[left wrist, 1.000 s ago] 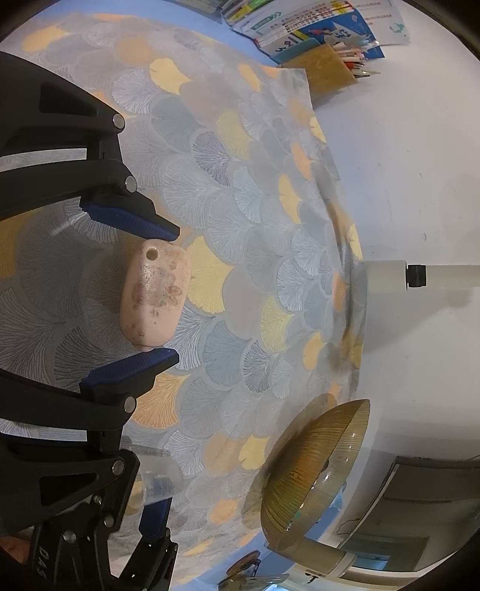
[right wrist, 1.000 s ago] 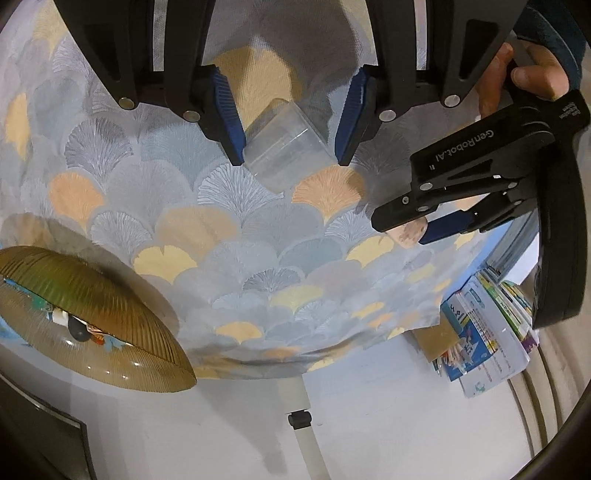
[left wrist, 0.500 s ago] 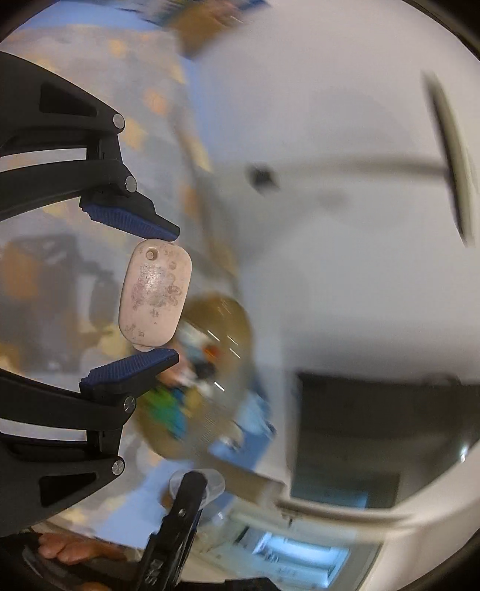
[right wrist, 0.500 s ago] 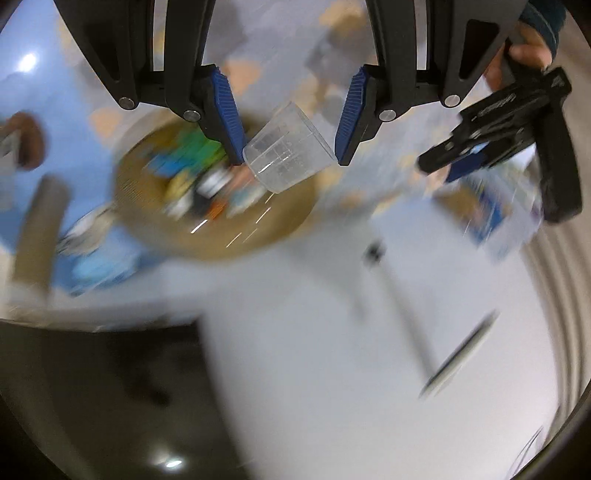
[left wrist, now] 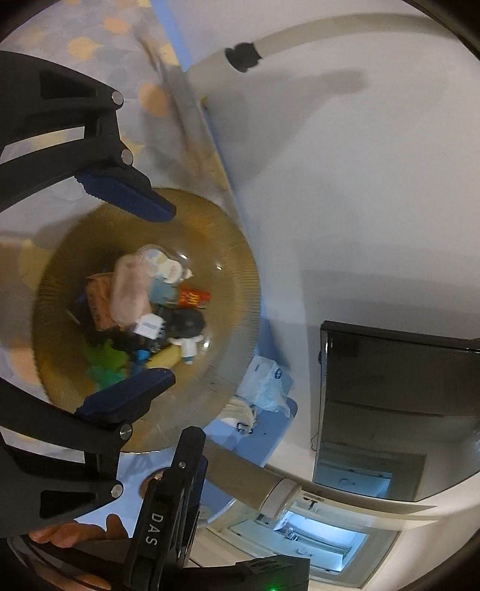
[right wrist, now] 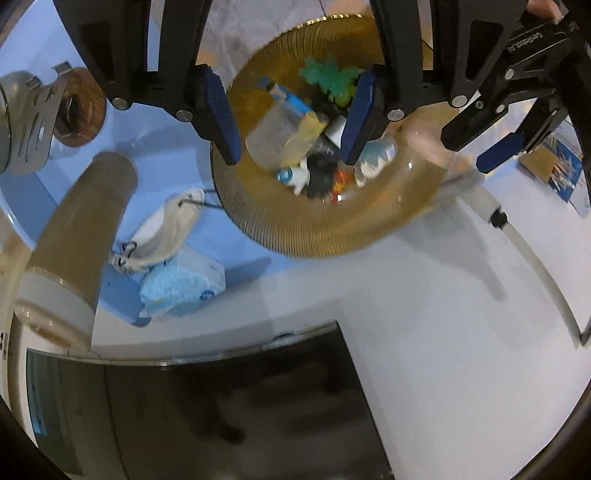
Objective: Organize rigid objects
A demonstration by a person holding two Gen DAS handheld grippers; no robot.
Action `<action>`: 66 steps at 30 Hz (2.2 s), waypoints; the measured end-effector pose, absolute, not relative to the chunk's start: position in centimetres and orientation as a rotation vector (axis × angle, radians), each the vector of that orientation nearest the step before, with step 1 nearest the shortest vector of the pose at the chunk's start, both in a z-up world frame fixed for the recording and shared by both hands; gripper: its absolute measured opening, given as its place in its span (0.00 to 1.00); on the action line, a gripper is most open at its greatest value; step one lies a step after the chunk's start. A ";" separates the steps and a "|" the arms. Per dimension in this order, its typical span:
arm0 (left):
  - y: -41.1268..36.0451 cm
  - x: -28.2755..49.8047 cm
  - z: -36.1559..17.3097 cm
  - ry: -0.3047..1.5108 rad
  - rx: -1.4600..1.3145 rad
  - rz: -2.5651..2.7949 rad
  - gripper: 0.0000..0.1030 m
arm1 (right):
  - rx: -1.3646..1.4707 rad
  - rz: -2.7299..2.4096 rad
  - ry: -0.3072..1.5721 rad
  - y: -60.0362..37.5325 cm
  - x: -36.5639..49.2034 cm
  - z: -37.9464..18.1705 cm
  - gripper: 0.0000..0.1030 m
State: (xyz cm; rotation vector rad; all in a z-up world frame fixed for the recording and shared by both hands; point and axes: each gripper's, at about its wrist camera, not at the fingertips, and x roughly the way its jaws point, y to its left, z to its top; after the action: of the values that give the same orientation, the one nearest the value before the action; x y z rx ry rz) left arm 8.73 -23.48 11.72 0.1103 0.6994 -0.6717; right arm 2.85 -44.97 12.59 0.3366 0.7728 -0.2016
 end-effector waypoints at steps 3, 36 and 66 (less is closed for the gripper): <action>-21.0 7.9 11.6 0.714 0.109 -0.636 0.78 | 0.297 -0.173 0.756 -43.4 1.4 12.5 0.60; -0.4 -3.3 3.3 0.698 -0.030 -0.199 0.88 | 0.102 0.056 0.836 -20.2 -2.9 3.8 0.88; -0.3 -2.9 1.8 0.782 -0.038 -0.156 0.88 | 0.042 0.008 0.833 -20.1 -2.7 2.3 0.88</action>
State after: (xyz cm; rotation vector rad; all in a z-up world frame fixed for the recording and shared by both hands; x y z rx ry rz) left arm -2.92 -0.32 1.80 -0.0377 0.7820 -0.1564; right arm -2.69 -20.09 2.28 0.0416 0.8327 0.0082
